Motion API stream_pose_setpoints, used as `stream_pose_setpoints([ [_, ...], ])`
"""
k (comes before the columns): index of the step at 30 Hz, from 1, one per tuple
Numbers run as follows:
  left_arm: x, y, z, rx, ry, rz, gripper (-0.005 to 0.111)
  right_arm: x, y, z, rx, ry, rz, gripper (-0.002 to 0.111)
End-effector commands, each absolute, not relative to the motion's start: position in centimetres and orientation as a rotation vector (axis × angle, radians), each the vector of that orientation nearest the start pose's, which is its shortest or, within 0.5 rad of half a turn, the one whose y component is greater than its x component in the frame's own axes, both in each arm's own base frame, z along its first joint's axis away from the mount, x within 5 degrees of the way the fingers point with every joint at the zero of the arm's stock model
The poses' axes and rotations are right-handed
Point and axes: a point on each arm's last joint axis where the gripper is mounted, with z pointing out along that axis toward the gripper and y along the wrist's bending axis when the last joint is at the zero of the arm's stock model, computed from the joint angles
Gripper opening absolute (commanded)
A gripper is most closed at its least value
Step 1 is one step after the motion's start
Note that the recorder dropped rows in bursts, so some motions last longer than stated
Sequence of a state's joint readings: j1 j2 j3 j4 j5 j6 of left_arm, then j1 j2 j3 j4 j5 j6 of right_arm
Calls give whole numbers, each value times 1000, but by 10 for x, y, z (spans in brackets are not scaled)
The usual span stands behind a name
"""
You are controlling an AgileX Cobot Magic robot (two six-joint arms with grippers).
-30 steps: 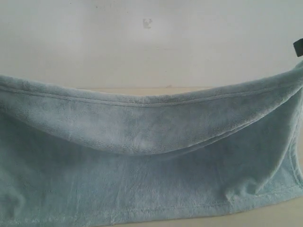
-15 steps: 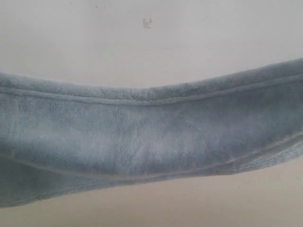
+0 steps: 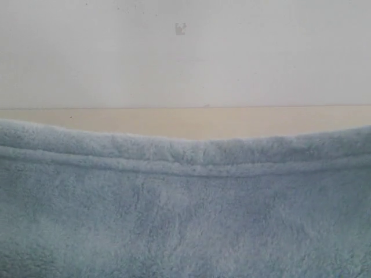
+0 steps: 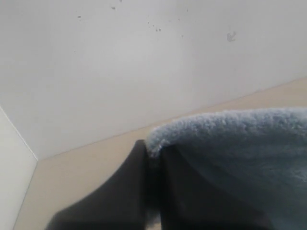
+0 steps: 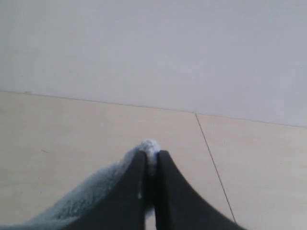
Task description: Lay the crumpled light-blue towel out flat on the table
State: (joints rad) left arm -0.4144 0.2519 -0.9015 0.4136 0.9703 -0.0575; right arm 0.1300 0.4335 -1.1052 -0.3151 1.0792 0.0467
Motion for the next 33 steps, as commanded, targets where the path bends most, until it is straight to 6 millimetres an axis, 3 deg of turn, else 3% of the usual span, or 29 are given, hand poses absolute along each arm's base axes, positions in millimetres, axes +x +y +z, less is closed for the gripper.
stream_pose_setpoints([
  [1, 48, 21, 380, 295, 1882, 288, 4, 63, -18, 425, -120, 1995, -303, 0],
  [5, 105, 7, 354, 242, 1987, 416, 4, 131, -7, 390, -199, 2166, -365, 0],
  [9, 158, -8, 335, 195, 2017, 516, 4, 213, 8, 352, -238, 2231, -337, 0],
  [13, 211, -18, 304, 209, 2108, 568, 4, 287, 6, 307, -173, 2330, -266, 0],
  [17, 267, -13, 274, 141, 2202, 511, 4, 351, -3, 277, -200, 2429, -300, 0],
  [22, 329, 14, 273, 13, 2165, 392, 7, 424, -2, 264, -186, 2503, -138, 0],
  [24, 349, 20, 275, 18, 2150, 393, 17, 445, 4, 265, -242, 2512, -43, 2],
  [26, 363, 23, 278, 10, 2139, 403, 37, 461, 7, 268, -235, 2513, 31, 12],
  [29, 371, 26, 287, -32, 2124, 434, 70, 473, 9, 280, -227, 2484, 71, 46],
  [31, 370, 31, 293, -80, 2127, 477, 74, 474, 8, 288, -221, 2450, 66, 66],
  [33, 364, 34, 300, -94, 2122, 524, 70, 472, 8, 295, -220, 2433, 63, 61],
])
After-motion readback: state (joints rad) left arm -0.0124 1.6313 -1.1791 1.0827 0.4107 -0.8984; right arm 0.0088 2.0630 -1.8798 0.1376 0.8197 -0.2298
